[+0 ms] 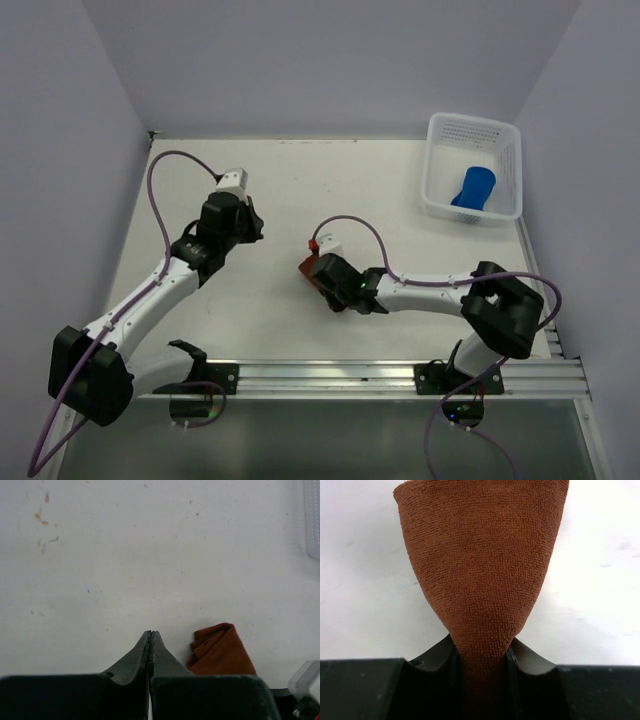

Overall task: Roll the towels
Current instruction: Place the rolled towel into the container

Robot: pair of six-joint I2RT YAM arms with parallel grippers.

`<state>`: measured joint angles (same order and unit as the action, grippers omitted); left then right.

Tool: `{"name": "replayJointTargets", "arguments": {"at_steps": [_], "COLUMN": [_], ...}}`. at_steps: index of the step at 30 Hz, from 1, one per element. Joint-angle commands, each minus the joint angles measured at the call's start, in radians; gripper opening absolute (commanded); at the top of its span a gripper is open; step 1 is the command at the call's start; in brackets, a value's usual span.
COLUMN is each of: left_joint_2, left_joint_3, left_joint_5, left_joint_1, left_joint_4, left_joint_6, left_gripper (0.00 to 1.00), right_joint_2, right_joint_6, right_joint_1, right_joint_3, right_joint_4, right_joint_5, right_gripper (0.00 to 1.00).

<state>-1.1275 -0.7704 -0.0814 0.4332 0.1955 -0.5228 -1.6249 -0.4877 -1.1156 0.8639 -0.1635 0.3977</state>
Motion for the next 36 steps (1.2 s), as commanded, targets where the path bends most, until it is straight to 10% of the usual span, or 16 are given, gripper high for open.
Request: {"name": "replayJointTargets", "arguments": {"at_steps": [1,17,36], "left_joint_2": [-0.040,-0.120,-0.115], "left_joint_3": [-0.104,-0.132,-0.073], "left_joint_5": [-0.142,-0.020,0.023], "left_joint_1": [-0.008,-0.010,-0.011], "left_joint_4": [0.044,0.067,0.019], "left_joint_6": [0.154,0.273,0.285], "left_gripper": [0.00,0.00,0.00], "right_joint_2": [0.100,0.056,-0.081], "right_joint_6": [0.092,0.270,0.238], "right_joint_1": [0.098,0.810,1.111], "right_joint_3": [0.056,0.561,0.527], "right_joint_4": [-0.076,-0.174,0.082], "right_joint_5": [0.021,-0.163,-0.206], "right_gripper": [0.00,0.00,0.00]}}
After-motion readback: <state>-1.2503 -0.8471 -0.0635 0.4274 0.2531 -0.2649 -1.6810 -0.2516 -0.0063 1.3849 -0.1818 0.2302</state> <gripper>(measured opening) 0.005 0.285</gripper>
